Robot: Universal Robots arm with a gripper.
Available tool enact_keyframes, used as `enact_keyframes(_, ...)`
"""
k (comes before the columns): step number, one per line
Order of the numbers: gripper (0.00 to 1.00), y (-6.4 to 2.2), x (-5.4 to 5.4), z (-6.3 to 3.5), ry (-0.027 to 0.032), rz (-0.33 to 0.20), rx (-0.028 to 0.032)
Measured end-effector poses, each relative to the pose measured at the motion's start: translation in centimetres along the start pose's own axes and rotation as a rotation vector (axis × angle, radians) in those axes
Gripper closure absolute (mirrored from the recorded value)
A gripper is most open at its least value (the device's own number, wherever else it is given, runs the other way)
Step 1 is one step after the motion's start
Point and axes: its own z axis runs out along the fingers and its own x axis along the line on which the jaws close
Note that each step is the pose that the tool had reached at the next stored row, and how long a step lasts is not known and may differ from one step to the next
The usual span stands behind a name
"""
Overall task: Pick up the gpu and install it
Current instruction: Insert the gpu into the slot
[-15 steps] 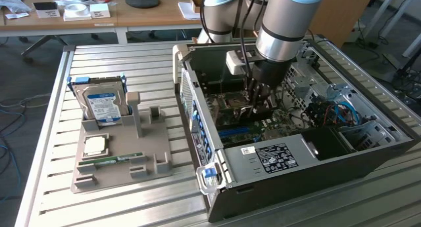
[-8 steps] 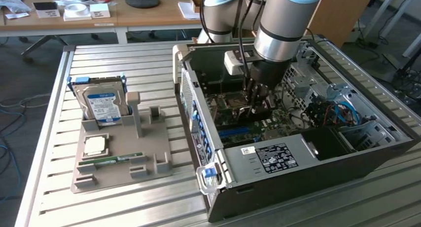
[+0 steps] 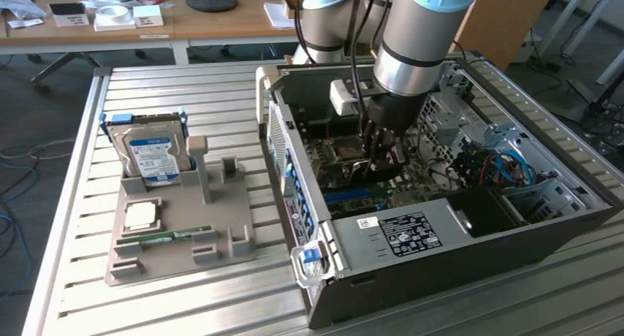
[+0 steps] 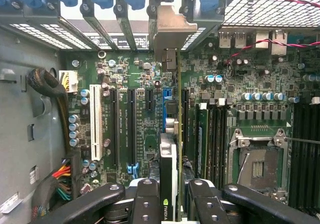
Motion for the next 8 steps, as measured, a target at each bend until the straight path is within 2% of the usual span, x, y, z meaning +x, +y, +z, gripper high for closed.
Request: enact_keyframes(8, 0.73, 0.09, -0.12, 0.15, -0.0001, 0.0, 0.0001)
